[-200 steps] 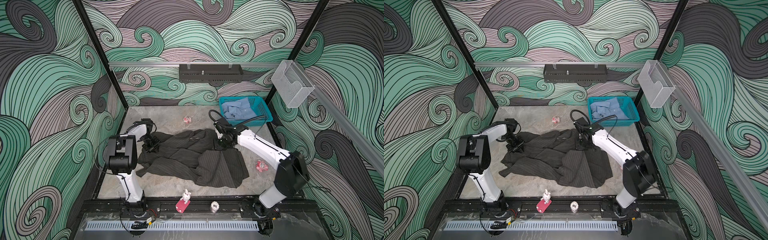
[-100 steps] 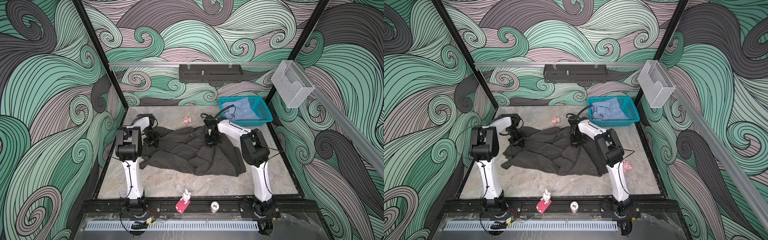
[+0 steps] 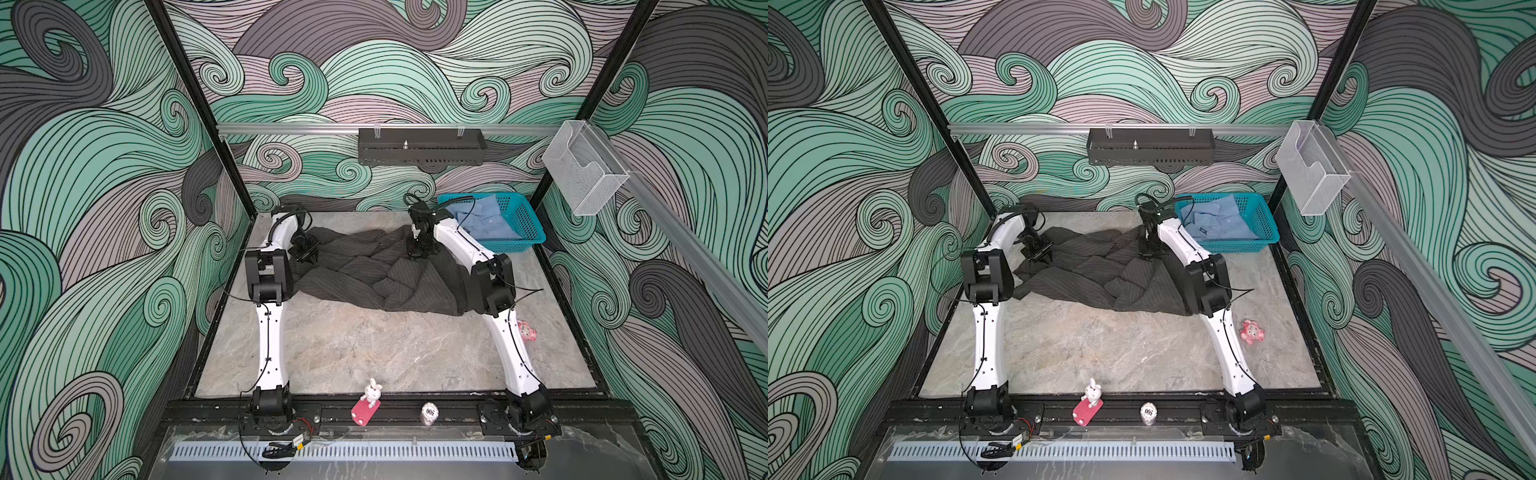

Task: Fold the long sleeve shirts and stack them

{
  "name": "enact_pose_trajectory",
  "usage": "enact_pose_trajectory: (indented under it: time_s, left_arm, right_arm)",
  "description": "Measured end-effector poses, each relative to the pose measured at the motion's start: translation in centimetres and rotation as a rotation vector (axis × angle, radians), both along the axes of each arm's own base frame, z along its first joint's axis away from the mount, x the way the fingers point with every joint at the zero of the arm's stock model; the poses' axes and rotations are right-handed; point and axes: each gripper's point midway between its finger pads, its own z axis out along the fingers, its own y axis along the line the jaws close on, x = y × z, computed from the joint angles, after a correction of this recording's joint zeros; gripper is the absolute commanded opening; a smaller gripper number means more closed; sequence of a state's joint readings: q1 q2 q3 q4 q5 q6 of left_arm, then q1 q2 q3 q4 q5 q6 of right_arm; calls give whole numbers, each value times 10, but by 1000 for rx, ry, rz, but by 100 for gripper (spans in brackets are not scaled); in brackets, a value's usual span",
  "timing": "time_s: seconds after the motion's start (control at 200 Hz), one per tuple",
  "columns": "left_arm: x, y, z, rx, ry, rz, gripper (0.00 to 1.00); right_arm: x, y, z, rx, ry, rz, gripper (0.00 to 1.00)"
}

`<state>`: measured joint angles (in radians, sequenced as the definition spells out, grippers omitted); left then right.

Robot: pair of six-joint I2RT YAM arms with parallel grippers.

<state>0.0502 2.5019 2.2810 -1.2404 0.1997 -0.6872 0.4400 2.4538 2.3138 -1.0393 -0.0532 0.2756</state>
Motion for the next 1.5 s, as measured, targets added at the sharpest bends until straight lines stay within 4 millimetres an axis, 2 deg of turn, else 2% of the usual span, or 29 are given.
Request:
enact_pose_trajectory:
  time_s: [0.075, 0.135, 0.205, 0.26, 0.315, 0.32, 0.36, 0.395, 0.43, 0.465, 0.495, 0.565, 0.686, 0.741, 0.821, 0.846, 0.881, 0.936, 0.956, 1.006, 1.091, 1.266, 1.346, 1.446, 1.501]
  left_arm:
    - [-13, -2, 23, -13, -24, -10, 36]
    - [-26, -1, 52, -18, -64, -8, 41]
    - [-41, -1, 102, -22, -168, -11, 43]
    - [-54, 2, 150, -17, -291, -8, 43]
    - [-70, 6, 188, -14, -400, 2, 44]
    - [-72, 7, 192, -14, -414, 4, 44]
    - [-86, 12, 212, -10, -474, 17, 44]
    - [-97, 17, 224, -6, -520, 30, 44]
    - [-111, 20, 228, -4, -547, 44, 44]
    - [-122, 24, 227, -2, -556, 56, 44]
    - [-130, 27, 220, 0, -551, 65, 44]
    - [-148, 27, 196, -8, -498, 71, 44]
    - [-174, 22, 153, -34, -382, 72, 45]
    - [-182, 19, 142, -46, -349, 70, 47]
    - [-190, 15, 137, -59, -324, 64, 50]
    - [-192, 14, 137, -64, -319, 62, 50]
    - [-193, 13, 137, -70, -314, 60, 51]
    - [-196, 12, 136, -79, -302, 59, 53]
    - [-197, 11, 135, -80, -298, 59, 54]
    - [-198, 11, 135, -85, -291, 60, 54]
    - [-198, 10, 133, -91, -277, 70, 55]
    - [-189, 14, 120, -90, -218, 113, 56]
    - [-179, 17, 112, -91, -191, 135, 54]
    - [-162, 22, 98, -77, -157, 157, 52]
    - [-153, 25, 91, -59, -144, 166, 52]
  right_arm:
    - [-14, 7, 41, 27, -59, 65, 0]
    - [-34, 19, 95, 75, -151, 141, 0]
    - [-71, 38, 167, 158, -299, 261, 0]
    - [-117, 56, 227, 241, -439, 396, 0]
    - [-167, 70, 269, 318, -546, 528, 0]
    - [-176, 72, 275, 332, -563, 551, 0]
    - [-220, 80, 296, 396, -630, 665, 0]
    - [-253, 83, 302, 436, -666, 752, 0]
    - [-282, 81, 303, 471, -697, 830, 0]
    - [-303, 76, 297, 487, -716, 885, 0]
    - [-319, 70, 285, 492, -722, 930, 0]
    - [-341, 57, 248, 470, -699, 995, 0]
    - [-355, 38, 188, 393, -583, 1028, 0]
    - [-358, 31, 171, 358, -542, 1027, 0]
    - [-362, 22, 159, 324, -508, 1023, 3]
    - [-364, 20, 157, 316, -503, 1022, 7]
    - [-366, 17, 156, 306, -497, 1020, 17]
    - [-369, 13, 154, 292, -491, 1022, 45]
    - [-370, 12, 154, 289, -486, 1022, 52]
    - [-374, 10, 153, 282, -479, 1031, 61]
    - [-379, 7, 151, 272, -475, 1047, 69]
    - [-373, 6, 156, 251, -522, 1035, 83]
    - [-359, 7, 156, 215, -550, 991, 83]
    - [-323, 5, 152, 165, -541, 848, 77]
    - [-293, 0, 149, 139, -514, 721, 74]
